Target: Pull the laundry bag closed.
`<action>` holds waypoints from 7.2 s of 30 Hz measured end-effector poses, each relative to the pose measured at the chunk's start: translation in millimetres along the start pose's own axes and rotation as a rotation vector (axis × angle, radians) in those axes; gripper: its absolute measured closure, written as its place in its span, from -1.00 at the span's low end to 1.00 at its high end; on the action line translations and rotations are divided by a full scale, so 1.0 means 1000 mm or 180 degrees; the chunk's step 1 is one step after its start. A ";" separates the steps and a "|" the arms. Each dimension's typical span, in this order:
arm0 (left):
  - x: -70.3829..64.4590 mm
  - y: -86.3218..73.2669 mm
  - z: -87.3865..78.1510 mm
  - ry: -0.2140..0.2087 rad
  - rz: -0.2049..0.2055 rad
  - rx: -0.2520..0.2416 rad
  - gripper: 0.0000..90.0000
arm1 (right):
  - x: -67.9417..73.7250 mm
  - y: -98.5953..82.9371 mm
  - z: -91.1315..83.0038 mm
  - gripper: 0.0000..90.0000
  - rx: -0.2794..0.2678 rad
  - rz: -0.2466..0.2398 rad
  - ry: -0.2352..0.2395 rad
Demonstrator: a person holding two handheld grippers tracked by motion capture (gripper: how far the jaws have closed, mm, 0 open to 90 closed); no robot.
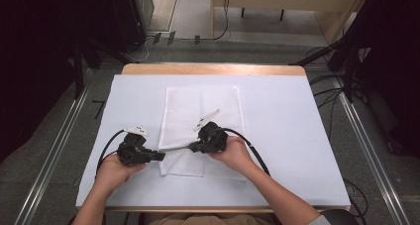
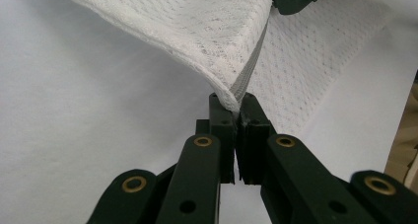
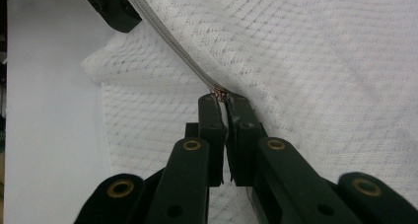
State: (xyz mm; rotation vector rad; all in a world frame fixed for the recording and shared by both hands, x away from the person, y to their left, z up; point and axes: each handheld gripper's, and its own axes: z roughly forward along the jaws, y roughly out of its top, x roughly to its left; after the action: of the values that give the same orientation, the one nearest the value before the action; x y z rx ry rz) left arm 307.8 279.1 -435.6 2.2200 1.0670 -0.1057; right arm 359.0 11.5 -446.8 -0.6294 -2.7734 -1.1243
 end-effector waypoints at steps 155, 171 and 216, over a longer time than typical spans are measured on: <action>0.010 -0.010 -0.013 -0.0114 -0.0182 -0.0118 0.37 | -0.038 -0.091 -0.104 0.64 -0.0169 0.0514 -0.0334; 0.021 -0.014 -0.031 0.0414 -0.0280 -0.0649 -0.15 | -0.060 -0.114 -0.137 -0.12 -0.0683 0.0693 -0.0878; 0.055 -0.030 -0.048 0.0858 -0.0700 -0.0744 -0.26 | -0.098 -0.151 -0.151 -0.50 -0.0694 0.1015 -0.1431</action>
State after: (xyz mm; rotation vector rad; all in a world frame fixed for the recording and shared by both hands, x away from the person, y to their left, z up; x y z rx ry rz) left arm 312.8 357.7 -433.3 1.9382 1.3923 0.2194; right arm 376.3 -222.6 -457.1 -1.4526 -2.7497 -1.3561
